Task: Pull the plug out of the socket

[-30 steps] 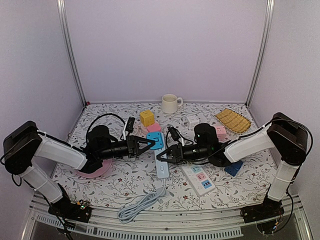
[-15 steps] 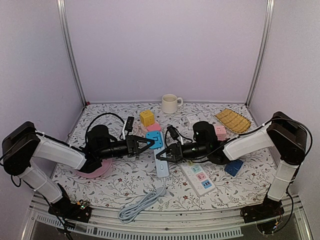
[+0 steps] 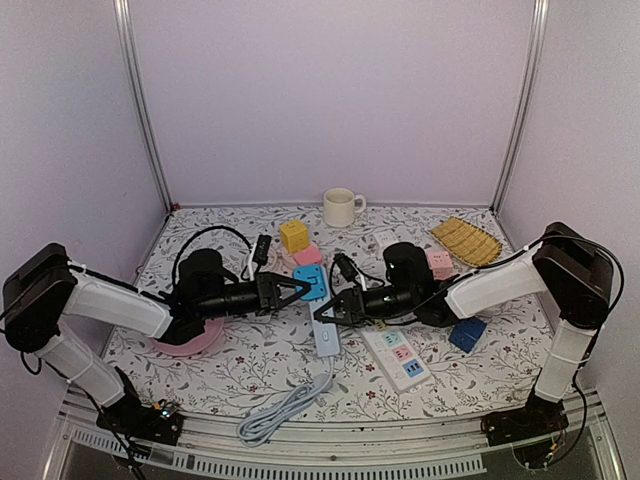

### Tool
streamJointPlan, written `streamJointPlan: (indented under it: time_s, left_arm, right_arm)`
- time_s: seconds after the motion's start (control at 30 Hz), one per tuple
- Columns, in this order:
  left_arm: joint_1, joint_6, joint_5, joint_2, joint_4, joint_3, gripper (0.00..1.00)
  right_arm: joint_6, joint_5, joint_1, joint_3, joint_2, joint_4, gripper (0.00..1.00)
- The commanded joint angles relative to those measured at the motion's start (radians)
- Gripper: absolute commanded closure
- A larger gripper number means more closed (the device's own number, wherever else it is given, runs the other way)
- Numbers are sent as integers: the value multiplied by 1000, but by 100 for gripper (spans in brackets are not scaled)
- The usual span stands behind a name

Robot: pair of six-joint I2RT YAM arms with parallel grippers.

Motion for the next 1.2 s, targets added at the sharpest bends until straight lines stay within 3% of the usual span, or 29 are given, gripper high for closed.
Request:
streamJointPlan:
  time_s: [0.0,0.63,1.17]
  left_arm:
    - [-124,47,282,-74,150,47,100]
    - [-157,22,395,-35,368,53,100]
    - [-190,143,493,-102,230,109,100]
  right_arm:
    - [64,188,-61,39,48,-87,94]
    - [48,58,-65,24,-61,29,93]
    - [27,-24,-82,72,-53,23,93]
